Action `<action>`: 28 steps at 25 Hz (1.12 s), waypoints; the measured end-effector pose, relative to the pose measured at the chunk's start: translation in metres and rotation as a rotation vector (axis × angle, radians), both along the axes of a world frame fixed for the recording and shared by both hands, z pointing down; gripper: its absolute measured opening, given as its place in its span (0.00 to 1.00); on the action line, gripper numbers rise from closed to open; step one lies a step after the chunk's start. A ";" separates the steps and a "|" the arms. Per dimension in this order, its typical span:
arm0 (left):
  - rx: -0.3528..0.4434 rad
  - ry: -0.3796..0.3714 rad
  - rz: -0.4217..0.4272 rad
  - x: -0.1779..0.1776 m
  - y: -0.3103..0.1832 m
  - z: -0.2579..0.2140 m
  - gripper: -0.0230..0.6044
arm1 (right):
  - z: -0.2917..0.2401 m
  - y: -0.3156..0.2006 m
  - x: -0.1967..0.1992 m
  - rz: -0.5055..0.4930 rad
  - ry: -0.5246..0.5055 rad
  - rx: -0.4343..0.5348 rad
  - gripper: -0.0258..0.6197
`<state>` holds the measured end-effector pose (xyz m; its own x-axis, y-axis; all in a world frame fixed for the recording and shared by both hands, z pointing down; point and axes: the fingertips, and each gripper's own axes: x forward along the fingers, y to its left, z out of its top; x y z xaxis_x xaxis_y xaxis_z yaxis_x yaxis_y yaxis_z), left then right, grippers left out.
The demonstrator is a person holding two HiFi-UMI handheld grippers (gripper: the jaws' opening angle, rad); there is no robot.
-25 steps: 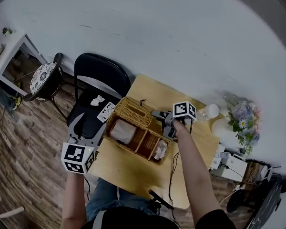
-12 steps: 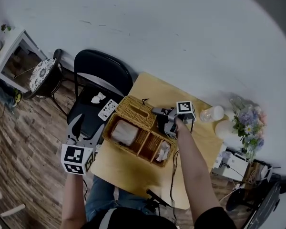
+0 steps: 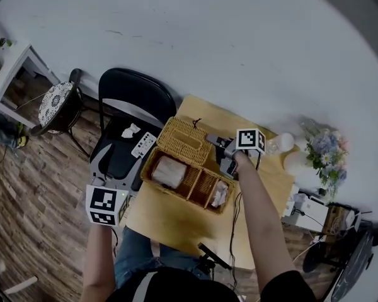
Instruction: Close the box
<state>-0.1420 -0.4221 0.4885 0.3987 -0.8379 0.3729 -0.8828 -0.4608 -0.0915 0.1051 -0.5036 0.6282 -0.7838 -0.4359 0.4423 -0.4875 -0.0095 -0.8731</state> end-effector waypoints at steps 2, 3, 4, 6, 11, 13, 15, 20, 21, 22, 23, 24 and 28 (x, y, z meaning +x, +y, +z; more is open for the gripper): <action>0.003 0.002 0.012 -0.001 -0.001 -0.007 0.56 | -0.015 -0.002 -0.001 -0.019 0.053 0.084 0.23; 0.011 0.007 0.016 -0.002 -0.001 -0.011 0.56 | -0.022 -0.002 -0.001 -0.029 0.081 0.124 0.23; 0.018 0.012 0.021 -0.003 -0.001 -0.015 0.56 | -0.028 -0.001 -0.001 -0.038 0.108 0.160 0.23; 0.037 0.020 0.029 -0.005 -0.001 -0.021 0.56 | -0.039 0.001 -0.002 -0.048 0.155 0.220 0.23; 0.092 0.041 0.062 -0.006 0.004 -0.035 0.56 | -0.061 0.009 -0.006 -0.064 0.275 0.351 0.23; 0.100 0.047 0.079 -0.007 0.007 -0.041 0.56 | -0.069 0.014 -0.008 -0.085 0.330 0.408 0.23; 0.113 0.057 0.090 -0.009 0.010 -0.047 0.56 | -0.077 0.018 -0.010 -0.115 0.387 0.469 0.23; 0.131 0.075 0.103 -0.015 0.013 -0.058 0.56 | -0.094 0.029 -0.015 -0.166 0.514 0.600 0.23; 0.132 0.077 0.109 -0.015 0.015 -0.059 0.56 | -0.097 0.032 -0.017 -0.176 0.538 0.626 0.23; 0.133 0.078 0.116 -0.015 0.016 -0.060 0.56 | -0.100 0.035 -0.019 -0.188 0.561 0.652 0.23; 0.136 0.078 0.124 -0.014 0.017 -0.061 0.56 | -0.103 0.039 -0.020 -0.201 0.585 0.677 0.23; 0.138 0.080 0.133 -0.013 0.018 -0.062 0.56 | -0.106 0.042 -0.022 -0.214 0.609 0.699 0.23; 0.151 0.091 0.169 -0.011 0.021 -0.070 0.56 | -0.116 0.058 -0.030 -0.278 0.694 0.753 0.21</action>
